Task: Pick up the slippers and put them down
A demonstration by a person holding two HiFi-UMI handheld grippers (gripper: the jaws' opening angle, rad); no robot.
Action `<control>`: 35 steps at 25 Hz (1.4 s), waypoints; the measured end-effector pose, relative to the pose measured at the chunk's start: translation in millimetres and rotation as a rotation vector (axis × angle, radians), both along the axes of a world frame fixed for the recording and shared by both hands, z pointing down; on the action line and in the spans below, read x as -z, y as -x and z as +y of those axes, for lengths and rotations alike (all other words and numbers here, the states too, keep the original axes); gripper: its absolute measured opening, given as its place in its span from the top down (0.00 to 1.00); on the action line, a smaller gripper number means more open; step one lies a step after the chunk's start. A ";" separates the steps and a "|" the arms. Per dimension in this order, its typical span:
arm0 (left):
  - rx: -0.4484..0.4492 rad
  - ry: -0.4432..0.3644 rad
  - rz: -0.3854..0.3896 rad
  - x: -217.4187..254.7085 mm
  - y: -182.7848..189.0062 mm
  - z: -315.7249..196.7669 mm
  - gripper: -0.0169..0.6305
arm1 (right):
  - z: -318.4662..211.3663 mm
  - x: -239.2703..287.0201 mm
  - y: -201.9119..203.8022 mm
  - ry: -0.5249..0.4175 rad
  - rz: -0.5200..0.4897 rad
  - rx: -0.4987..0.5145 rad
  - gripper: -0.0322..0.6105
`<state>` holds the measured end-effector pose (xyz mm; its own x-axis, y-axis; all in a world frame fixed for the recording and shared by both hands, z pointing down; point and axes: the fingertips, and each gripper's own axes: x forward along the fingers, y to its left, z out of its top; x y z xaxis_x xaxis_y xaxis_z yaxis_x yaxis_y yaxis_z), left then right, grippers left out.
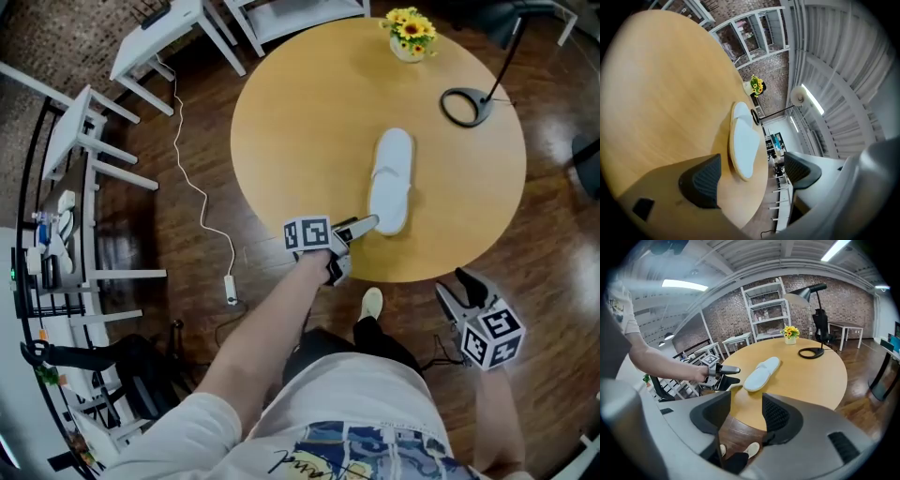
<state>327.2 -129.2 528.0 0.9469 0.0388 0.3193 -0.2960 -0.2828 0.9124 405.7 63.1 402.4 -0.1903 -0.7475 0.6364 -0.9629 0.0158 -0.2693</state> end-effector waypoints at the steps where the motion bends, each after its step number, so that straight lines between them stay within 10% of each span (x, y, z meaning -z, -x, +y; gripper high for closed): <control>1: 0.011 0.022 0.002 -4.1 -2.8 -1.7 0.32 | 0.9 -0.7 -3.8 0.000 -0.008 -0.003 0.58; 13: 0.091 0.177 0.156 -20.3 -48.5 -13.3 0.47 | 11.0 -18.5 -36.7 0.021 -0.053 -0.018 0.61; 20: 0.077 0.137 0.131 -28.9 -47.7 -13.7 0.89 | 15.3 -14.8 -36.1 0.014 -0.046 -0.037 0.62; 35: 0.116 0.034 0.212 22.0 -48.1 -19.2 0.93 | 2.5 -17.7 -37.7 -0.023 -0.063 0.016 0.62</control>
<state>375.4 -148.4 505.9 0.9913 -0.0663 0.1133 -0.1256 -0.2259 0.9660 443.4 65.6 420.1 -0.2416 -0.7583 0.6055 -0.9436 0.0382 -0.3288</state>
